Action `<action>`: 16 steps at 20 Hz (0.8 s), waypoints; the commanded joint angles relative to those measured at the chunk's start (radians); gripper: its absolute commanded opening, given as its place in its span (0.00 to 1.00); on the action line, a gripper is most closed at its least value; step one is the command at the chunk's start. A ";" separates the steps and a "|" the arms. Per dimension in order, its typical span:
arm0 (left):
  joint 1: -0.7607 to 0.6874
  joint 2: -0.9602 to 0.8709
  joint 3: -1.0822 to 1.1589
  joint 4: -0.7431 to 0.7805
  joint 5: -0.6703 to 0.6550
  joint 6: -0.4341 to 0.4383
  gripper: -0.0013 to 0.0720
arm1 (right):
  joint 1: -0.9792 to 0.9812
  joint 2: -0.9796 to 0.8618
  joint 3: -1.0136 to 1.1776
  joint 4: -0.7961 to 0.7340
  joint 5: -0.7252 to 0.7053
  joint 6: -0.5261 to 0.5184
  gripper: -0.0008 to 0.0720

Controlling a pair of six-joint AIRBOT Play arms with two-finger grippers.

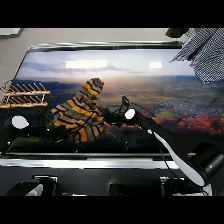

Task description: Fold the clothes and pants, and hang the long-sleeved shirts on hangers.

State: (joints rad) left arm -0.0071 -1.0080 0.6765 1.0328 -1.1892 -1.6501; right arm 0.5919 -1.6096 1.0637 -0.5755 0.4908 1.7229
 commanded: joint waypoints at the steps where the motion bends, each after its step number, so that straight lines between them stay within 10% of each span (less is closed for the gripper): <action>1: -0.001 0.001 0.056 -0.004 0.004 0.000 0.04 | -0.041 0.073 0.020 -0.017 0.009 -0.054 0.04; 16: -0.001 0.081 1.364 -0.004 0.136 0.004 0.05 | -0.361 0.935 0.558 -0.542 0.225 -0.082 0.04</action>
State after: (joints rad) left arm -0.0074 -0.9668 1.8553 1.0164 -1.0916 -1.6455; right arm 0.2451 -0.8257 1.5379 -0.9924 0.6960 1.6432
